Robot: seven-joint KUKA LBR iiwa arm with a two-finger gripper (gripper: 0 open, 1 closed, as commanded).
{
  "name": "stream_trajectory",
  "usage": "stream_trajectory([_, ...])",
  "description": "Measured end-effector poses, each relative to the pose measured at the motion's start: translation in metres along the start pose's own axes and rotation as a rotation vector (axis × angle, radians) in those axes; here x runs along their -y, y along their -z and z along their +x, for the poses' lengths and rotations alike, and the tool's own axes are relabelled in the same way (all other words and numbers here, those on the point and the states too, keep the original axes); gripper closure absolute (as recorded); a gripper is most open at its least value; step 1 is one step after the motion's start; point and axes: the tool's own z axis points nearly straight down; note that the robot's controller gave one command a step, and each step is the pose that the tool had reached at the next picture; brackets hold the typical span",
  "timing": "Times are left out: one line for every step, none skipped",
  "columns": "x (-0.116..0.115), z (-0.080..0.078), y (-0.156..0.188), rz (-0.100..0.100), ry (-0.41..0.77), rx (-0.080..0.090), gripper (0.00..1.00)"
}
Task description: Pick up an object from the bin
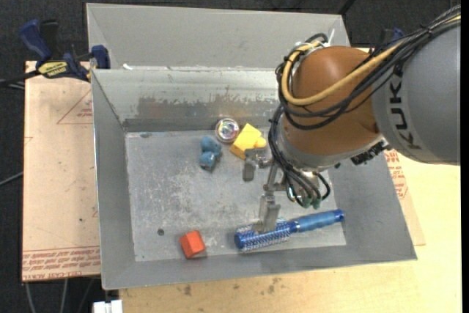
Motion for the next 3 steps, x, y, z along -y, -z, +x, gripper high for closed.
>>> stream_trajectory([0.025, -0.002, -0.152, 0.0, 0.254, 0.028, 0.0])
stream_trajectory([0.029, -0.001, -0.122, 0.001, 0.301, 0.011, 0.0])
stream_trajectory([0.023, 0.008, -0.099, 0.001, 0.363, 0.009, 0.0])
